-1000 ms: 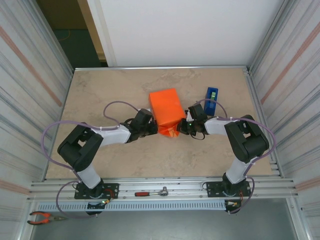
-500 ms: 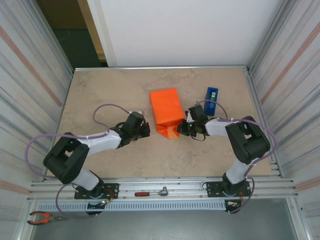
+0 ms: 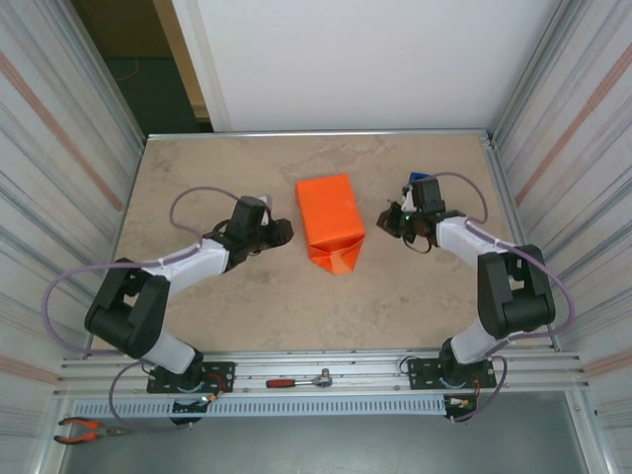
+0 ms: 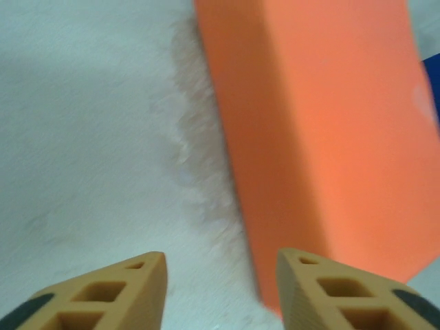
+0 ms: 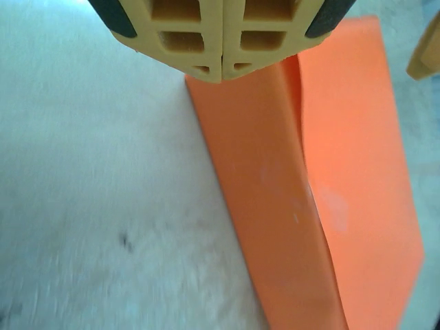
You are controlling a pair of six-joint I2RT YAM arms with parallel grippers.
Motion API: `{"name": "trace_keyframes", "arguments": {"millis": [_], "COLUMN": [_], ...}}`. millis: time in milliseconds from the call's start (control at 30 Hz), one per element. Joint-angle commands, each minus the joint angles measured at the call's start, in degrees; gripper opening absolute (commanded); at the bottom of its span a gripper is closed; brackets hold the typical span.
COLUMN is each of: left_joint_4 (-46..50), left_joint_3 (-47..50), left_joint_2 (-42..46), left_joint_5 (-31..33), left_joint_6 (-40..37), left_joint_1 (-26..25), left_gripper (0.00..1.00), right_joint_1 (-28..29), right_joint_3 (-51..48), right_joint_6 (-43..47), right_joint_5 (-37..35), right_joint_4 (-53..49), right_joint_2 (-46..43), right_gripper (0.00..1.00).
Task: Wrap the gift box in paper
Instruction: Fold the wrapping paper for the gift box, then rotate the gift box at the center of the table.
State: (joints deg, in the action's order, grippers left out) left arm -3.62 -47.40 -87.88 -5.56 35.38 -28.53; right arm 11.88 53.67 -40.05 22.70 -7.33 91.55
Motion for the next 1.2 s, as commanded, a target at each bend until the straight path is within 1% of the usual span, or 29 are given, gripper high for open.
{"name": "trace_keyframes", "arguments": {"millis": [0, 167, 300, 367, 467, 567, 633, 733, 833, 967, 1167], "left_joint_4": [-0.86, -2.3, -3.62, -3.85, -4.19, -4.64, -4.97, -5.59, -4.89, -2.95, -0.42], "left_joint_3": [-5.37, -9.92, -10.68, -10.2, -8.61, -5.88, -3.51, 0.27, 2.21, 2.94, 5.45], "left_joint_2": [-4.35, -10.61, -12.92, -12.94, -12.03, -9.67, -7.34, -3.6, -0.91, 2.28, 9.21], "left_joint_5": [-5.67, -9.63, -11.05, -11.13, -10.91, -10.06, -8.82, -6.62, -4.19, -3.2, -1.81], "left_joint_6": [-2.42, -0.94, 0.35, 0.42, 0.39, 0.7, 1.13, 2.02, 1.73, 0.51, -0.7], "left_joint_1": [0.28, 0.23, 0.03, -0.24, -0.84, -1.67, -2.33, -2.75, -2.43, -0.81, 0.69], "left_gripper": [0.53, 0.58, 0.59, 0.59, 0.55, 0.5, 0.49, 0.49, 0.49, 0.53, 0.62], "right_joint_1": [-0.63, -0.13, 2.14, 3.77, 6.31, 8.43, 9.8, 11.38, 11.2, 8.56, 5.18], "right_joint_3": [5.8, 13.74, 17.31, 18.53, 19.28, 19.29, 19.2, 18.71, 18.34, 16.31, 7.9], "right_joint_6": [1.24, 1.83, 2.47, 3.21, 3.44, 2.99, 2.45, 1.91, 1.74, 1.65, 1.55], "right_joint_5": [1.55, 3.2, 4.91, 4.83, 5.38, 5.37, 5.61, 5.34, 4.87, 3.59, 3.23], "right_joint_4": [-4.01, -5.86, -6.52, -7.25, -7.17, -6.67, -5.99, -5.33, -5.56, -6.45, -6.13], "right_joint_2": [5.36, 13.14, 17.02, 18.18, 19.5, 20.24, 20.38, 19.86, 18.53, 14.55, 4.37], "right_gripper": [0.0, 0.0, 0.0, 0.0, 0.0, 0.0, 0.0, 0.0, 0.0, 0.0, 0.0]}}
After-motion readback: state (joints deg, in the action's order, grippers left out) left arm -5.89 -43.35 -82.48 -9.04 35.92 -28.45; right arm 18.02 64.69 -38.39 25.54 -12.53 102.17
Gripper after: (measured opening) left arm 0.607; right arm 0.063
